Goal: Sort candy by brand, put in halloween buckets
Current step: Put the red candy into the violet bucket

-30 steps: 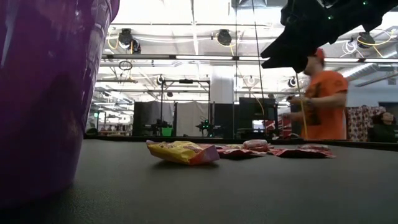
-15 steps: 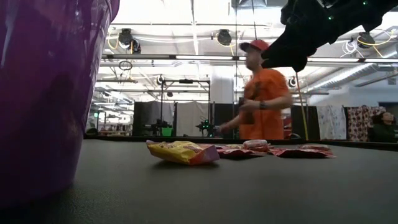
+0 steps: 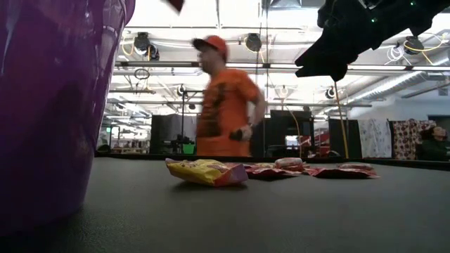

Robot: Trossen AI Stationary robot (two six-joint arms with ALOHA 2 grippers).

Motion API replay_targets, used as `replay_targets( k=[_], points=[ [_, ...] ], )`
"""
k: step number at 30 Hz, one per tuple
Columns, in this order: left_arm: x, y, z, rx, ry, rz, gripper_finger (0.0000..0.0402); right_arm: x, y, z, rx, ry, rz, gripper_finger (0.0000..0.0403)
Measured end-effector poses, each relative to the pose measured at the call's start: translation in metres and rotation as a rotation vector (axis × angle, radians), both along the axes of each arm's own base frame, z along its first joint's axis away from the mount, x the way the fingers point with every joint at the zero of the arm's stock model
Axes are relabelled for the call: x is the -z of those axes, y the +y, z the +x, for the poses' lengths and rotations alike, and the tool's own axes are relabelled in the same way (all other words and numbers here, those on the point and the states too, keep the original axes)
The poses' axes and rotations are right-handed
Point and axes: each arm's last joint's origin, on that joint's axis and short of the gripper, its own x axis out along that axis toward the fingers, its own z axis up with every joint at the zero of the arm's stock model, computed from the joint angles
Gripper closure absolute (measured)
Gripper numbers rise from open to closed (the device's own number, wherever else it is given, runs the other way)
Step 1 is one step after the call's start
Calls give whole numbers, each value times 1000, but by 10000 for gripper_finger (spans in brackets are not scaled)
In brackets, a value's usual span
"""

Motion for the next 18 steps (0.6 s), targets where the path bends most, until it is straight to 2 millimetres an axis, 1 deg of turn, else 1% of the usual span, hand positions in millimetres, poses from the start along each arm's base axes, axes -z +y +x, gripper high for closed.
replay_targets(
  k=[2, 5, 8, 10, 14, 18],
  points=[
    [7, -3, -1, -34, 80, -95, 393, 0, 0, 0, -1, 0, -1, 204],
    [8, -12, -4, -64, 94, -196, 393, 0, 0, 0, -1, 1, -2, 204],
    [-2, -21, -7, -44, 96, -326, 397, 0, 0, 0, -2, 1, -2, 204],
    [-11, -28, -9, -18, 136, -409, 398, 0, 0, 0, -3, 0, -1, 204],
    [-18, -41, -9, -29, 291, -598, 398, 0, 0, 0, -4, 0, -1, 204],
    [-30, -60, -7, -43, 445, -780, 399, 0, 0, 0, -4, 0, -1, 204]
  ],
)
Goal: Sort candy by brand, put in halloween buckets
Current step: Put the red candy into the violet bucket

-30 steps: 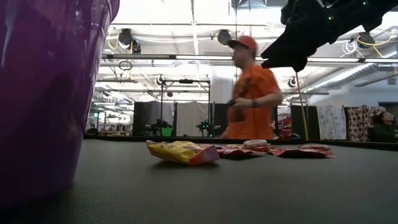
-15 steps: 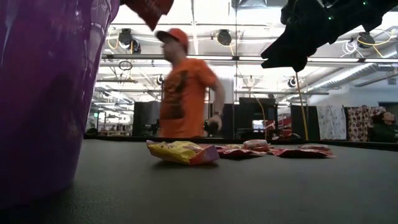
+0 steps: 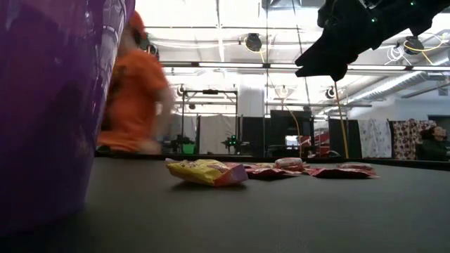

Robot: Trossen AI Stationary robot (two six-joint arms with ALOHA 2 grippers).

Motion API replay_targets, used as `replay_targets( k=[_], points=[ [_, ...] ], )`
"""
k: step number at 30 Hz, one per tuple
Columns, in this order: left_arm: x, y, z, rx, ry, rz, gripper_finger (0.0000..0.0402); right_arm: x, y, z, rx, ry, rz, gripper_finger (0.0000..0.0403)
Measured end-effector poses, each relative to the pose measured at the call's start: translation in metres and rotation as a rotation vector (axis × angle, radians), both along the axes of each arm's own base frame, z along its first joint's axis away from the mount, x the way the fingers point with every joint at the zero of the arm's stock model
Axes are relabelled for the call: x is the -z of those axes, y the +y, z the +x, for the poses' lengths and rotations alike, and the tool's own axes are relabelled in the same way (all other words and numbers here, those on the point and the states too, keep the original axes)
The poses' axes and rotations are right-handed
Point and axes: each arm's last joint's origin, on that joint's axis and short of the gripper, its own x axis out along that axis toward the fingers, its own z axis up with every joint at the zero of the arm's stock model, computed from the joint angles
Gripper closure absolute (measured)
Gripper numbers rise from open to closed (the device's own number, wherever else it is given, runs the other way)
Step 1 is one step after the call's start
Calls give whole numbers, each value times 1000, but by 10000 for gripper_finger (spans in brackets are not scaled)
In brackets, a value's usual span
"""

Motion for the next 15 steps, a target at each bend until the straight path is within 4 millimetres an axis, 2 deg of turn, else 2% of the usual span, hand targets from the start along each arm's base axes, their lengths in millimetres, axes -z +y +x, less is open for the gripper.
replay_targets(
  k=[4, 10, 12, 15],
  points=[
    [-9, -23, 6, -11, 213, -94, 399, 0, 0, 0, 0, 2, 0, 204],
    [-21, -73, 23, 135, 346, -201, 400, 0, 0, 0, 0, 1, 1, 204],
    [-15, -87, 28, 137, 384, -216, 400, 0, 0, 0, 1, 1, 2, 204],
    [4, -102, 35, 118, 482, -236, 400, 0, 0, 0, 1, 1, 3, 204]
  ],
)
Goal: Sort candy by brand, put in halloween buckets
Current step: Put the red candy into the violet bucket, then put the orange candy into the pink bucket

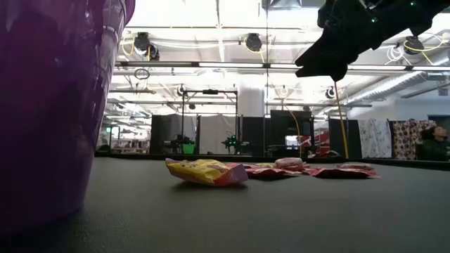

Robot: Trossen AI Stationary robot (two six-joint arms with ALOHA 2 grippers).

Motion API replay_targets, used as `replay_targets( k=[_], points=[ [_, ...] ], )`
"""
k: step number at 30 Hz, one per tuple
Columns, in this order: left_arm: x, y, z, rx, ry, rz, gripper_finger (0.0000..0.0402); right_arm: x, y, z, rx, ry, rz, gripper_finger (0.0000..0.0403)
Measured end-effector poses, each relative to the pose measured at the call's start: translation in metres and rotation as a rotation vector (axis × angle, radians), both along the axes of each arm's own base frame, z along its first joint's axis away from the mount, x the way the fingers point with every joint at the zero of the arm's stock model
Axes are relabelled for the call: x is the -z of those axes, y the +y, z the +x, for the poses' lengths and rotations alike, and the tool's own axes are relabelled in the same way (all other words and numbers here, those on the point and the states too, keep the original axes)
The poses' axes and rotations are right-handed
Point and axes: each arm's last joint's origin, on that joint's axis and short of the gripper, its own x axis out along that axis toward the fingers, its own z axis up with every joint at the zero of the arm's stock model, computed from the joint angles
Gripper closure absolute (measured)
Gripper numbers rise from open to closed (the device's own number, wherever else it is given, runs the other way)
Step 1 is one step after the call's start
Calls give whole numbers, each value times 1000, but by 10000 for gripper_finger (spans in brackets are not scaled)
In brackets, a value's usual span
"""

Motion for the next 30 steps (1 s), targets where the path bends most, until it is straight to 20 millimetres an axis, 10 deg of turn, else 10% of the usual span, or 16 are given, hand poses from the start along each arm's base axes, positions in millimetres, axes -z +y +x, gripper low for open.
replay_targets(
  k=[8, 20, 30],
  points=[
    [22, 0, 11, -164, 107, 20, 379, 0, 0, 0, 0, -2, -3, 204],
    [16, 16, 22, -242, 63, 16, 173, -3, 0, 1, -25, -22, -64, 204],
    [1, 64, 46, -509, -218, 448, 165, -27, 4, 10, -27, -167, 33, 204]
  ],
)
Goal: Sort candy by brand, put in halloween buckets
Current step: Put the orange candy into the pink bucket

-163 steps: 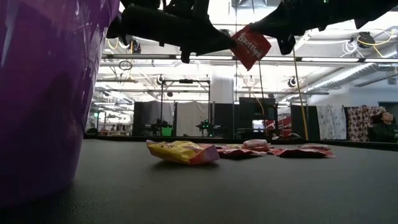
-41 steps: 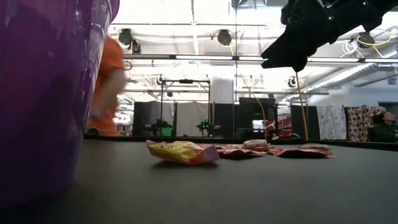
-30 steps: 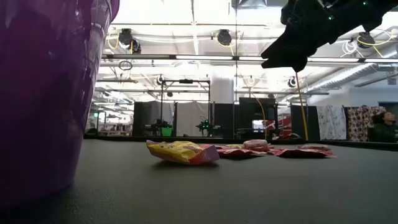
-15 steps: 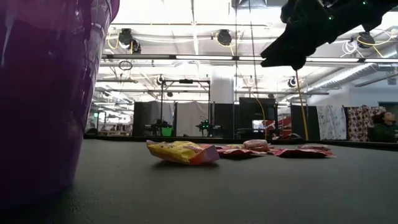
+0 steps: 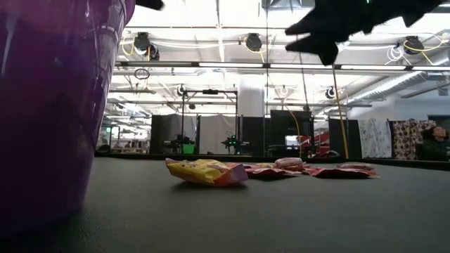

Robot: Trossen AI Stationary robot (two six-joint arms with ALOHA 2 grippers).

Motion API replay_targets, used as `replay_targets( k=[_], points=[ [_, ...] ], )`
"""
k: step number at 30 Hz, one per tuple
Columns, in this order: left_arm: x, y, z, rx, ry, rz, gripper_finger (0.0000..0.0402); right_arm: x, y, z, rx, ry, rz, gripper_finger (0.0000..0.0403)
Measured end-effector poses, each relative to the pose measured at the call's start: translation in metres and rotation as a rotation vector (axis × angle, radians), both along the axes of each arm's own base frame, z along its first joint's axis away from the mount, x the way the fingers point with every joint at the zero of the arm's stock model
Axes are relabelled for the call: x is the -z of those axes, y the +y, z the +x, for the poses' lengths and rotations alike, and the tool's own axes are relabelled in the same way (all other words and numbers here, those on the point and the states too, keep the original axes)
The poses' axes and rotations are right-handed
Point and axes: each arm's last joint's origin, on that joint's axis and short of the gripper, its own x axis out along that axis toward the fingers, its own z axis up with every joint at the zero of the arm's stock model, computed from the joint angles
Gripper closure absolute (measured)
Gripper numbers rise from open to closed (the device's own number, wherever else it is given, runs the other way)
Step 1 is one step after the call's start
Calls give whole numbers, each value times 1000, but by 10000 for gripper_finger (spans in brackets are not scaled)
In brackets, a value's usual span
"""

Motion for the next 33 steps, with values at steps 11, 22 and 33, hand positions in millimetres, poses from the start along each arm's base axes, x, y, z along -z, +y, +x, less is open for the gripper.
replay_targets(
  k=[11, 22, 33],
  points=[
    [3, 62, 34, -107, 35, 11, 165, 45, -6, 1, 83, 627, -78, 204],
    [1, 53, 35, -22, 24, -30, 165, 61, -4, -18, -38, 911, -92, 204],
    [1, 35, 29, 46, 23, -29, 165, 80, -5, -7, -88, 1004, -121, 204]
  ],
)
